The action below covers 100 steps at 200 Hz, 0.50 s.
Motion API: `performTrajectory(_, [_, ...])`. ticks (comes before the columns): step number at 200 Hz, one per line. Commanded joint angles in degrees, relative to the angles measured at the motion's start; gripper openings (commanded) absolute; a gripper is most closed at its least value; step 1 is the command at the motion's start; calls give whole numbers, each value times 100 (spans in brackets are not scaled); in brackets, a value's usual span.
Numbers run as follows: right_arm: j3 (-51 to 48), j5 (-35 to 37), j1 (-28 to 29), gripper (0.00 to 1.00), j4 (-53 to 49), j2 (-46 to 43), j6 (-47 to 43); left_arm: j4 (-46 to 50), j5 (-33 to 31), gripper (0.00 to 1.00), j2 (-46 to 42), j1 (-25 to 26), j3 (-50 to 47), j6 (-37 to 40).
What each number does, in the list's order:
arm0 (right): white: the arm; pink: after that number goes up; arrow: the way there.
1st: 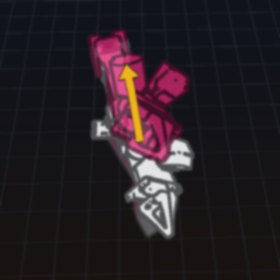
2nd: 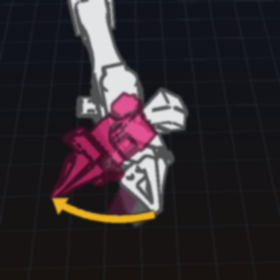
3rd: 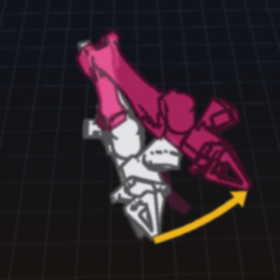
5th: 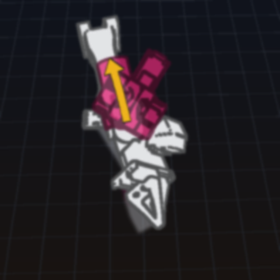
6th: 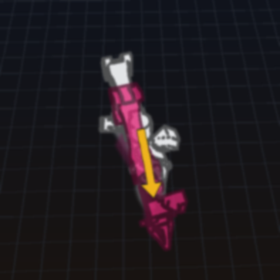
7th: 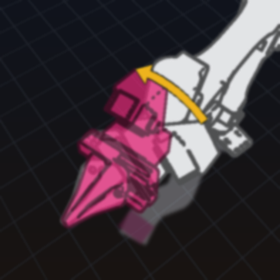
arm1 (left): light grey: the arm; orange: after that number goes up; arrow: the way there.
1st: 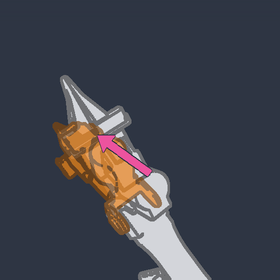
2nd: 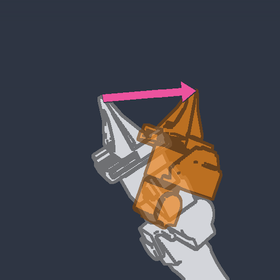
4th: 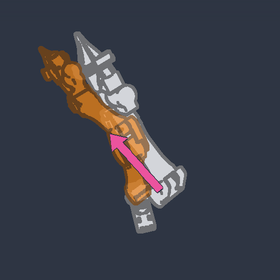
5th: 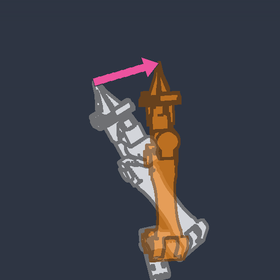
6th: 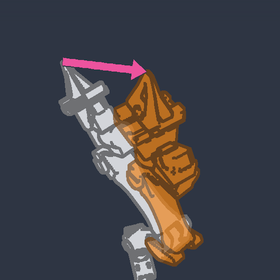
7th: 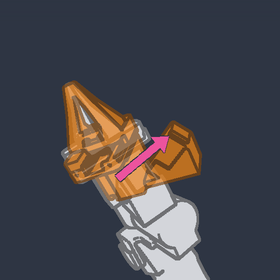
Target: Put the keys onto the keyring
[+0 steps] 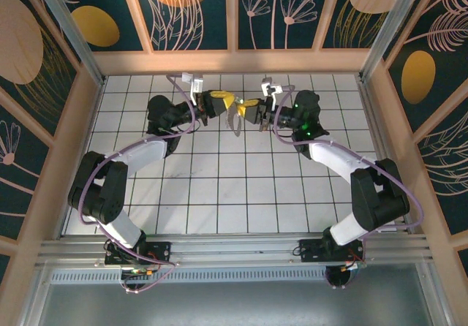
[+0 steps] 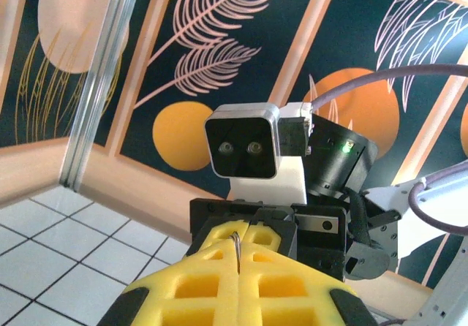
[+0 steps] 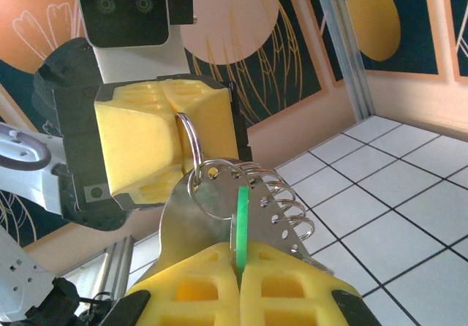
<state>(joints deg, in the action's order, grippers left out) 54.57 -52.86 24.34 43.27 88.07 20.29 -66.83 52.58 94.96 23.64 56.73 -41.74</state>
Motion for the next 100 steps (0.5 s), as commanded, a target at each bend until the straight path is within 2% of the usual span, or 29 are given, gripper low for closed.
performTrajectory(1, [223,65,127,0,-271,200,-57,-865,-46,0,-199,35,-22,-258])
performTrajectory(56, [448,57,198,0,-696,407,-269,-1038,-36,0,-102,88,38,-380])
performTrajectory(100, [318,72,120,0,-571,276,-194,-1044,-30,0,-53,114,73,-379])
